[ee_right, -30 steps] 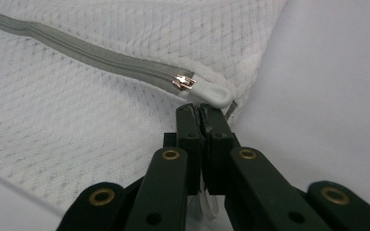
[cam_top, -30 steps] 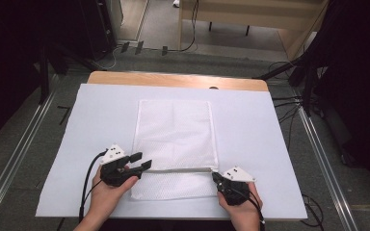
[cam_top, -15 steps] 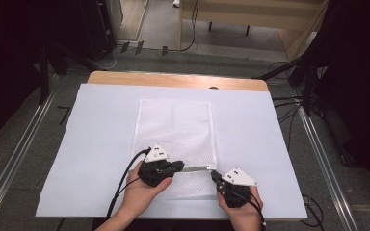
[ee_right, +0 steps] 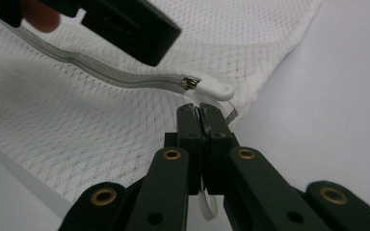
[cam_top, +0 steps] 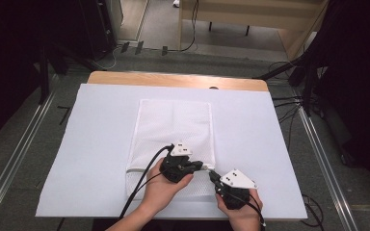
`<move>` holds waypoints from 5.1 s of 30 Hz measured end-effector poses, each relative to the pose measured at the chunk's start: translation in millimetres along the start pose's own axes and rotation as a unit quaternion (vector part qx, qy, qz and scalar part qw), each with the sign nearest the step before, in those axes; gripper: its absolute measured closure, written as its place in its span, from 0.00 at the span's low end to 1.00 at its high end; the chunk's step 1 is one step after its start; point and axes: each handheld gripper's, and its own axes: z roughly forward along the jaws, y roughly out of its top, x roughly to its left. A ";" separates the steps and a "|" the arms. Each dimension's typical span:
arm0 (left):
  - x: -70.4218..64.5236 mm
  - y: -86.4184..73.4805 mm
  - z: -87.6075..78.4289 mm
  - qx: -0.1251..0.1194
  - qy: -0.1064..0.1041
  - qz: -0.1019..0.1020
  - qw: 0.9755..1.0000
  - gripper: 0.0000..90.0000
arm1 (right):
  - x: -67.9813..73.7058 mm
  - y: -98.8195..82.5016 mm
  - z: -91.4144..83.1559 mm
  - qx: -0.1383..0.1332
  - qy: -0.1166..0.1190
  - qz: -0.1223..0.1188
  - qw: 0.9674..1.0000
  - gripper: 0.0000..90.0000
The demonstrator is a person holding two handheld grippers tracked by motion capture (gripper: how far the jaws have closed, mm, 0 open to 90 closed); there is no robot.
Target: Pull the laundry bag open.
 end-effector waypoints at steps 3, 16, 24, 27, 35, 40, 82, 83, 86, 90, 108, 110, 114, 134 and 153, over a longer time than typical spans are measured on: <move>-3.7 8.1 5.0 -0.001 -0.002 -0.014 1.000 0.83 | 1.3 0.4 0.4 -0.001 0.001 -0.004 1.000 1.00; -16.6 26.6 32.0 0.047 0.046 -0.046 0.997 0.68 | 5.2 0.7 2.4 0.005 0.003 -0.014 1.000 1.00; -18.3 29.2 42.1 0.077 0.056 -0.043 0.995 0.68 | 7.1 1.1 3.4 0.006 0.003 -0.023 1.000 1.00; -16.4 28.9 41.8 0.081 0.056 -0.043 0.994 0.69 | 6.9 0.8 3.6 0.008 0.003 -0.024 1.000 1.00; -16.8 28.0 42.5 0.092 0.056 -0.039 0.993 0.71 | 7.2 1.0 4.3 0.010 0.002 -0.027 1.000 1.00; -17.0 27.0 42.7 0.101 0.053 -0.035 0.993 0.70 | 7.7 0.8 4.3 0.012 0.003 -0.030 0.999 1.00; 30.8 -1.9 7.8 0.083 -0.069 -0.126 0.986 0.83 | 4.0 0.7 5.6 0.012 0.001 -0.024 1.000 1.00; 32.4 -2.4 7.1 0.082 -0.082 -0.133 0.984 0.84 | 3.9 0.7 5.3 0.012 0.001 -0.023 1.000 1.00; 32.3 -4.1 7.8 0.081 -0.086 -0.134 0.984 0.84 | 4.1 0.8 5.2 0.011 0.001 -0.022 1.000 1.00; 32.6 -4.6 10.3 0.072 -0.102 -0.147 0.981 0.89 | 4.5 0.9 5.7 0.012 0.001 -0.025 1.000 1.00; 32.2 -7.9 5.6 0.075 -0.069 -0.082 0.991 0.98 | 3.7 7.4 -1.5 0.003 -0.008 -0.009 1.000 1.00; 33.5 -9.1 4.8 0.073 -0.069 -0.078 0.992 0.98 | 3.9 8.4 -2.7 0.001 -0.011 -0.011 1.000 1.00; 33.9 -10.7 2.8 0.074 -0.062 -0.066 0.993 0.98 | 5.3 10.3 -3.7 -0.002 -0.013 -0.013 1.000 1.00; 54.6 -25.8 -19.3 0.059 -0.022 -0.066 0.996 0.98 | 6.1 18.4 -12.9 -0.020 -0.022 -0.018 0.999 1.00; 133.3 -78.0 -100.2 0.033 0.044 -0.136 0.989 0.98 | 2.2 19.4 -15.2 -0.022 -0.036 -0.018 0.999 1.00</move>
